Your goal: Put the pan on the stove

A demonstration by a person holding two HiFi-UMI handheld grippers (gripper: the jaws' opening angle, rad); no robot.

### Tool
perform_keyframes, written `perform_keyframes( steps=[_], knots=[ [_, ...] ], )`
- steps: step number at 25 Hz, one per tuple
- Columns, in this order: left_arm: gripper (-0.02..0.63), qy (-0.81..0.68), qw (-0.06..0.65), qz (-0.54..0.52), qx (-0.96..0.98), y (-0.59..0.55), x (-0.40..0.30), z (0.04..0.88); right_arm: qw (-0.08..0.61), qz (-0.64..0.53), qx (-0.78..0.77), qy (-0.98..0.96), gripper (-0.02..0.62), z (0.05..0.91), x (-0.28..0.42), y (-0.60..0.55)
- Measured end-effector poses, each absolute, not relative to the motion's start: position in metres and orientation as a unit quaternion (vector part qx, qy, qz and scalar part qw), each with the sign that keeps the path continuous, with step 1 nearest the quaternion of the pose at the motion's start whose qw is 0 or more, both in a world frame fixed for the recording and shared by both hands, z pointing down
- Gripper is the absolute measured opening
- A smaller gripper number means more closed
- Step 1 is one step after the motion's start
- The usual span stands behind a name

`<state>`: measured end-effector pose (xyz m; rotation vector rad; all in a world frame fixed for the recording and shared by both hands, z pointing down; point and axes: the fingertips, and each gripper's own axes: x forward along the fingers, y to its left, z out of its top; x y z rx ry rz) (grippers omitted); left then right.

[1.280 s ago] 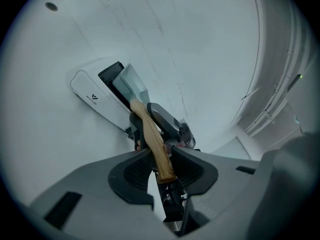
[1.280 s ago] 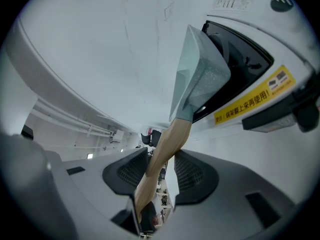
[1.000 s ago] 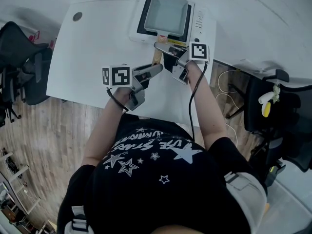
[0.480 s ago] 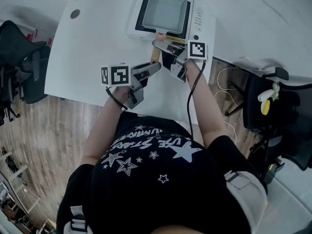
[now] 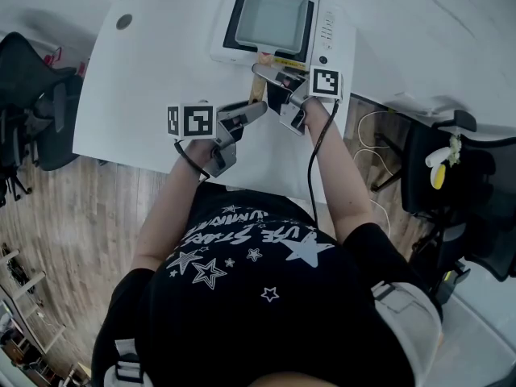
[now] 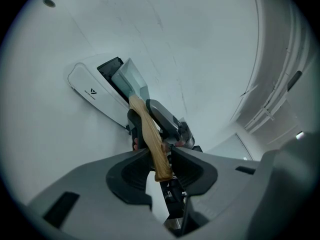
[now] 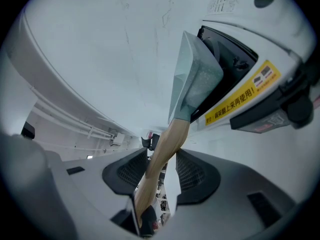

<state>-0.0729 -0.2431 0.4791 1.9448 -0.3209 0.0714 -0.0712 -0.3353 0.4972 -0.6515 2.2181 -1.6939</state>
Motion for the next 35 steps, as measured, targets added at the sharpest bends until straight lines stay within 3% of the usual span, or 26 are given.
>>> perform_keyframes(
  steps=[6,18,26,35],
  knots=[
    [0.132,-0.131,0.546,0.027,0.827,-0.243,-0.072,0.475,0.145,-0.589,-0.231,0.761,0.189,0.496,-0.069,-0.335],
    [0.232,-0.148,0.539,0.011,0.829,-0.235,-0.078,0.475,0.136,-0.591,-0.229,0.761,0.216,0.498,-0.070,-0.320],
    [0.238,-0.206,0.540,0.000,0.816,-0.217,-0.097,0.494,0.156,-0.574,-0.224,0.772,0.219,0.490,-0.059,-0.302],
    [0.236,-0.271,0.518,-0.031,0.811,-0.195,-0.124,0.494,0.126,-0.516,-0.236,0.814,0.219,0.478,-0.054,-0.276]
  ],
)
